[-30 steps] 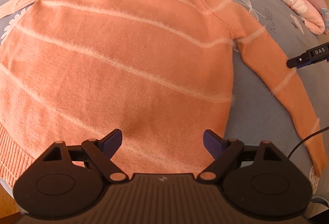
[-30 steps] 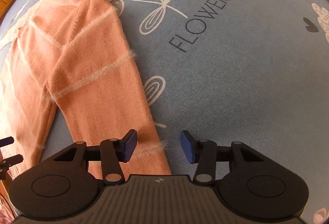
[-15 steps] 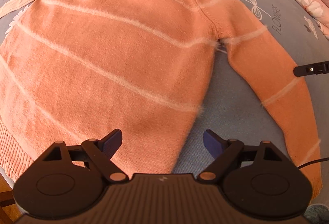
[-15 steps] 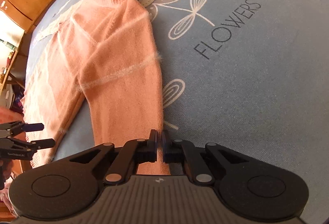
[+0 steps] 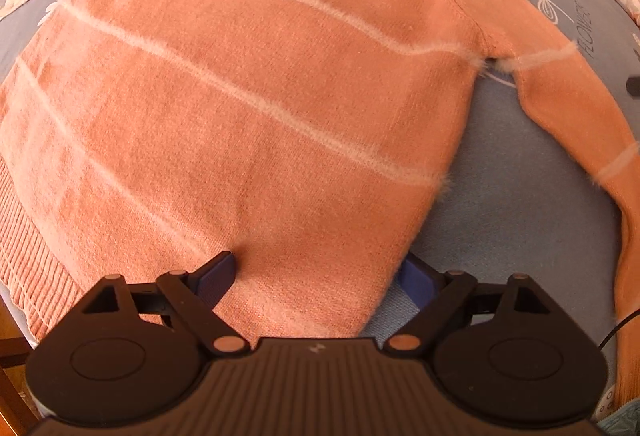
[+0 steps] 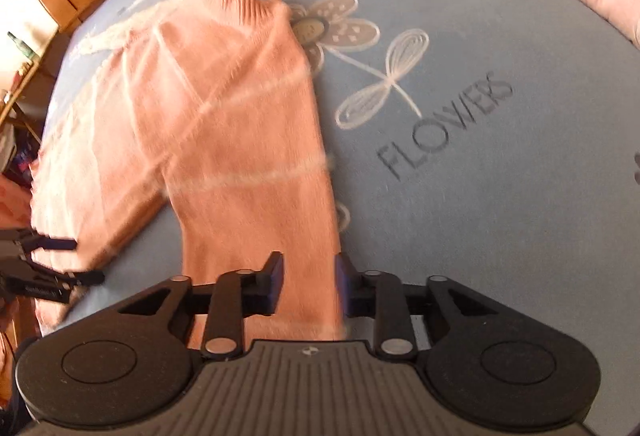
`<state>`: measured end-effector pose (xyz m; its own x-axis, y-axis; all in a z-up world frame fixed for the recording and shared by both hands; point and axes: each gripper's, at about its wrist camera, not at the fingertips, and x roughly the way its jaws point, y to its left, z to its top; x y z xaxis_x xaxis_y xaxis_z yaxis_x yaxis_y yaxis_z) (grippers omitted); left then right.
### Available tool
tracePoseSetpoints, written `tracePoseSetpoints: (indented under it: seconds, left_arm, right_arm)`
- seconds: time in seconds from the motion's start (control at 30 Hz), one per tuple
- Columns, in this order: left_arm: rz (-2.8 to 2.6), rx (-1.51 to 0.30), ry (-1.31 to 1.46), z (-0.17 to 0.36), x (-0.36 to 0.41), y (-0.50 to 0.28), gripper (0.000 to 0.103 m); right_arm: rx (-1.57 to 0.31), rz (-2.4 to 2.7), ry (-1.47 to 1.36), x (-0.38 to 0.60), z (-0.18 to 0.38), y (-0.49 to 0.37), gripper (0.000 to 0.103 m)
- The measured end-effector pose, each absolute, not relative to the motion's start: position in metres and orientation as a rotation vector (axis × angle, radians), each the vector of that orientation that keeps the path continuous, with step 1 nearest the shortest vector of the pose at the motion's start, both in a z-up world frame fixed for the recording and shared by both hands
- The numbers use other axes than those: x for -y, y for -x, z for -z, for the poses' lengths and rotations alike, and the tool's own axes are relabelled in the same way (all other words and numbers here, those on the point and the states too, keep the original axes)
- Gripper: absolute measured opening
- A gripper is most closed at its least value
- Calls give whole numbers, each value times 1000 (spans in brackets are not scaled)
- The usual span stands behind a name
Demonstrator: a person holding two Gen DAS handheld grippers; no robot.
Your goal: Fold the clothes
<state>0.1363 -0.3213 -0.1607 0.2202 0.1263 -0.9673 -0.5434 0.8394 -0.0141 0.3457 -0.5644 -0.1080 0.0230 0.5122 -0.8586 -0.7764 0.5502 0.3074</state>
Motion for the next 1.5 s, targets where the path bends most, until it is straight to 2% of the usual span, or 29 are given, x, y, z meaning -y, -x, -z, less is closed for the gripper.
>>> tracePoseSetpoints:
  seconds: [0.13, 0.37, 0.43, 0.5, 0.53, 0.57, 0.6, 0.73, 0.87, 1.0, 1.17, 1.23, 1.5]
  left_arm:
    - [-473, -1281, 380, 164, 322, -135, 94]
    - [-460, -1288, 390, 167, 318, -135, 100]
    - [-455, -1294, 388, 167, 318, -136, 101]
    - [-454, -1296, 391, 168, 317, -138, 102]
    - [-453, -1297, 391, 168, 316, -138, 102]
    - [-451, -1298, 391, 168, 316, -139, 102]
    - [-447, -1297, 395, 167, 315, -138, 102]
    - [-437, -1280, 390, 167, 315, -136, 102]
    - [-431, -1270, 388, 166, 315, -135, 102]
    - [-401, -1254, 386, 165, 313, -132, 102]
    - [-394, -1232, 412, 163, 307, -129, 102]
    - [-381, -1224, 433, 162, 303, -128, 102]
    - [-329, -1152, 570, 160, 279, -120, 102]
  right_arm:
    - [-1066, -1042, 219, 517, 101, -378, 47]
    - [-1059, -1061, 204, 399, 121, -438, 47]
    - [-1077, -1073, 224, 373, 131, -446, 53]
    - [-1114, -1092, 247, 352, 143, -450, 55]
    - [-1141, -1105, 254, 345, 149, -451, 51]
    - [-1188, -1122, 249, 341, 156, -451, 39]
    - [-1204, -1119, 265, 338, 160, -450, 9]
    - [-1097, -1038, 281, 346, 140, -440, 7]
    - [-1137, -953, 394, 342, 162, -440, 11]
    - [-1011, -1005, 406, 324, 128, -440, 34]
    - [-992, -1200, 296, 245, 87, -453, 43]
    - [-1002, -1247, 307, 200, 83, -457, 51]
    - [-1149, -1216, 455, 94, 113, -476, 52]
